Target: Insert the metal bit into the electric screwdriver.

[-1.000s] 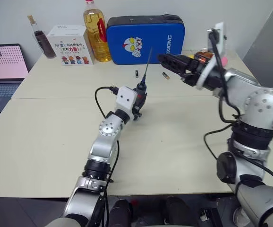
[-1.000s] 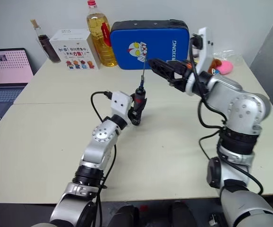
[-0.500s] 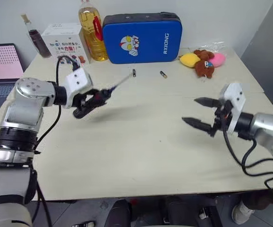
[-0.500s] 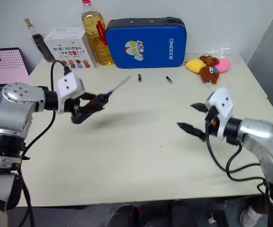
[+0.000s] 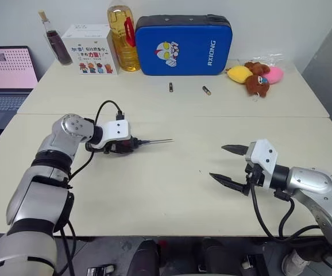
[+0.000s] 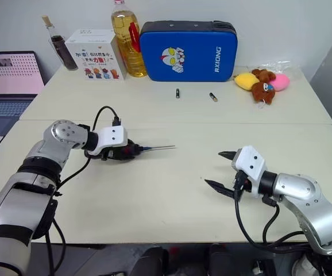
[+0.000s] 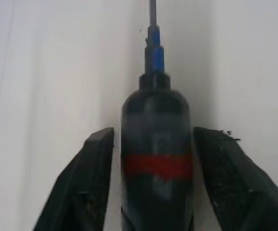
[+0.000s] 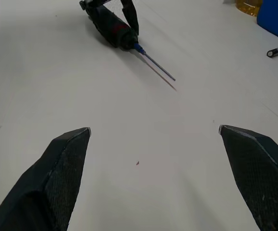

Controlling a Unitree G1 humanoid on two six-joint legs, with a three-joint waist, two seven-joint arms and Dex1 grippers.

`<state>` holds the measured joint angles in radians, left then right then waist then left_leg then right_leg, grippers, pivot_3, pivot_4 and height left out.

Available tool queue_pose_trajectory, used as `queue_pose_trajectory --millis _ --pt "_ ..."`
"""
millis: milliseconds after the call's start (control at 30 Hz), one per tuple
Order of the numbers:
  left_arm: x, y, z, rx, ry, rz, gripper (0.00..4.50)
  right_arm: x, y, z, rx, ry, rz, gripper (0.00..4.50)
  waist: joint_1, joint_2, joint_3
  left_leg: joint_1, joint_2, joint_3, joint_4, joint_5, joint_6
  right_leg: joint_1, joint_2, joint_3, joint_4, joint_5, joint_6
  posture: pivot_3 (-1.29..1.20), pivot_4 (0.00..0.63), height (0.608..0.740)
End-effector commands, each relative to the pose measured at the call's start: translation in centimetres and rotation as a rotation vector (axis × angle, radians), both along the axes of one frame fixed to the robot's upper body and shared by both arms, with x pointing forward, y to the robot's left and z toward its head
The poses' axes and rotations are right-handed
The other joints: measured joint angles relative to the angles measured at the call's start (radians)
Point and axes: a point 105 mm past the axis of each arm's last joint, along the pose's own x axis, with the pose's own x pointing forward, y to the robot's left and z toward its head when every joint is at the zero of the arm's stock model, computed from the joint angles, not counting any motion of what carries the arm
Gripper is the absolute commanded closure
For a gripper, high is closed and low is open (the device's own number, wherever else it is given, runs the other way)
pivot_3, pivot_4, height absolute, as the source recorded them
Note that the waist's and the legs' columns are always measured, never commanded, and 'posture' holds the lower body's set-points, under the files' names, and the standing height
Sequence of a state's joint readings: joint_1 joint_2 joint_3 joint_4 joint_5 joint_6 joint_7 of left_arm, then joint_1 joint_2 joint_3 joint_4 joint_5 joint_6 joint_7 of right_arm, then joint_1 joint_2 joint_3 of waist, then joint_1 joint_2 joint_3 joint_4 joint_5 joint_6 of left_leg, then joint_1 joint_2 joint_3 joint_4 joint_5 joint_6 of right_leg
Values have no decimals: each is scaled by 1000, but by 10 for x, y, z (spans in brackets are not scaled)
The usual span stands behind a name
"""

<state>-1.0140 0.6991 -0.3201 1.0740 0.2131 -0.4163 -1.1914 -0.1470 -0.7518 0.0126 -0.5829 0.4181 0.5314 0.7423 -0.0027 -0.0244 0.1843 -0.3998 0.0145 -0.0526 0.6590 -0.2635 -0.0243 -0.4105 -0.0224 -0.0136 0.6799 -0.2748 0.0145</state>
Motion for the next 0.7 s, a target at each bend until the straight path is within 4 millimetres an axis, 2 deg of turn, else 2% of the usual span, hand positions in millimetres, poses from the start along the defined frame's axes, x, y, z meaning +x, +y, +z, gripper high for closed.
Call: queue_pose_trajectory --millis 33,167,267,400,533,600,700 --pt "3 1 14 -6 -36 -15 822 3 0 14 8 -58 7 0 0 0 0 0 0 0 0 0 0 0 0 0 0 0 0 0 150 740" --pt "1 11 28 -15 -50 -10 42 5 -3 15 3 -56 7 0 -2 0 0 0 0 0 0 0 0 0 0 0 0 0 0 0 150 740" --pt "-5 26 49 -60 -59 23 42 8 -9 15 -3 -43 9 0 -6 0 0 0 1 0 0 0 0 0 1 0 0 0 0 0 150 740" --pt "-27 60 71 -227 -1 135 42 18 -30 13 -9 2 -11 0 -14 0 0 0 1 0 0 0 0 0 1 0 1 0 0 0 150 740" --pt "-57 89 63 -337 82 280 42 25 -51 8 -39 29 -30 0 -26 1 1 2 2 1 0 0 0 0 0 1 1 0 0 0 150 740" --pt "-70 94 60 -371 90 325 42 28 -58 6 -49 36 -38 0 -28 2 1 2 3 1 0 0 0 0 0 2 1 0 0 0 150 740" --pt "-78 98 54 -404 73 391 42 33 -64 1 -55 48 -44 0 -22 2 1 1 11 0 1 0 0 1 2 2 1 0 -1 0 150 740"
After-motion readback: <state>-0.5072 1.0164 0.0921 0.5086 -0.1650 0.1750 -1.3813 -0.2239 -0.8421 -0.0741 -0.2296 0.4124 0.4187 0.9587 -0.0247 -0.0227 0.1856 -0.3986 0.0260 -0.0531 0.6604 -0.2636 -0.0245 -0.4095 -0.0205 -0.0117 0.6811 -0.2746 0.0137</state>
